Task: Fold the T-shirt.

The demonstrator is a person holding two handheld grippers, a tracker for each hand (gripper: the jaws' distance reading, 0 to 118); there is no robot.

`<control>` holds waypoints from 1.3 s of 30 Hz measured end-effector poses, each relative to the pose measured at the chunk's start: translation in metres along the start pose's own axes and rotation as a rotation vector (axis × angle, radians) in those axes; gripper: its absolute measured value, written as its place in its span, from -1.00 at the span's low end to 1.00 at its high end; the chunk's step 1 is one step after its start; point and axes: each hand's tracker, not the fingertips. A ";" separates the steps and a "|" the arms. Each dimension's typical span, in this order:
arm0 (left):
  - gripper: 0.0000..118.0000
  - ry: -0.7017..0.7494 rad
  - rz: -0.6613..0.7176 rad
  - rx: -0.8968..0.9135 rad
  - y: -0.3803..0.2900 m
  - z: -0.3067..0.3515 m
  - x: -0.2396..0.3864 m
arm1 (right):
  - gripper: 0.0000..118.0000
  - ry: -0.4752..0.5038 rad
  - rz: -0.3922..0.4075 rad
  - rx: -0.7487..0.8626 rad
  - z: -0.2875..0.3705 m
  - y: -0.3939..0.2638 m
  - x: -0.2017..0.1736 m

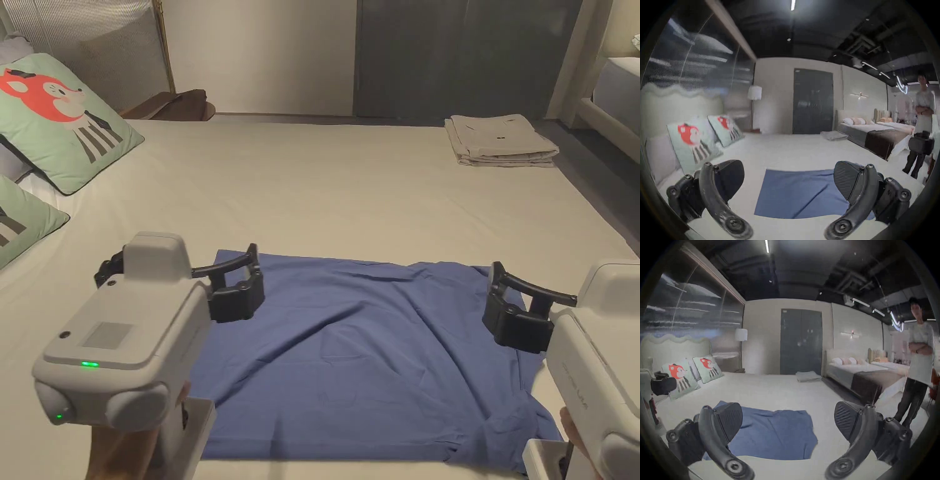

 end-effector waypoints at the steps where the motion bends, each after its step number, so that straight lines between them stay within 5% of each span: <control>1: 0.86 0.010 -0.017 0.004 -0.005 -0.003 0.000 | 0.91 -0.010 0.004 0.010 0.000 -0.001 -0.001; 3: 0.84 0.016 -0.024 0.000 -0.008 -0.003 0.006 | 0.85 -0.018 -0.001 0.013 0.000 -0.001 0.000; 6: 0.66 0.019 -0.034 -0.001 -0.015 -0.003 0.006 | 0.35 -0.026 -0.004 0.035 0.002 -0.004 0.002; 9: -0.39 0.031 -0.027 0.010 -0.020 -0.001 0.007 | -0.40 -0.039 0.004 0.043 0.007 -0.001 0.001; 10: -0.92 0.042 -0.025 0.011 -0.021 -0.002 0.007 | -0.75 -0.040 0.001 0.043 0.007 -0.002 0.001; 11: -1.00 0.047 -0.028 0.008 -0.022 -0.003 0.007 | -0.84 -0.043 0.004 0.042 0.006 -0.003 0.001; 13: -1.00 0.050 -0.032 -0.001 -0.024 -0.006 0.006 | -0.99 -0.057 0.018 0.041 0.007 -0.003 -0.003; 26: -1.00 0.041 0.006 -0.068 -0.030 -0.015 -0.008 | -1.00 -0.049 0.045 0.026 0.005 -0.007 -0.012; 36: -1.00 0.080 0.137 -0.388 -0.079 -0.023 -0.063 | -1.00 -0.027 0.058 -0.007 0.000 -0.013 -0.017; 38: -0.83 0.088 0.191 -0.484 -0.092 -0.021 -0.077 | -1.00 -0.024 0.055 -0.015 -0.002 -0.015 -0.019; 39: -0.57 0.094 0.216 -0.506 -0.099 -0.020 -0.083 | -1.00 -0.021 0.055 -0.020 -0.003 -0.016 -0.020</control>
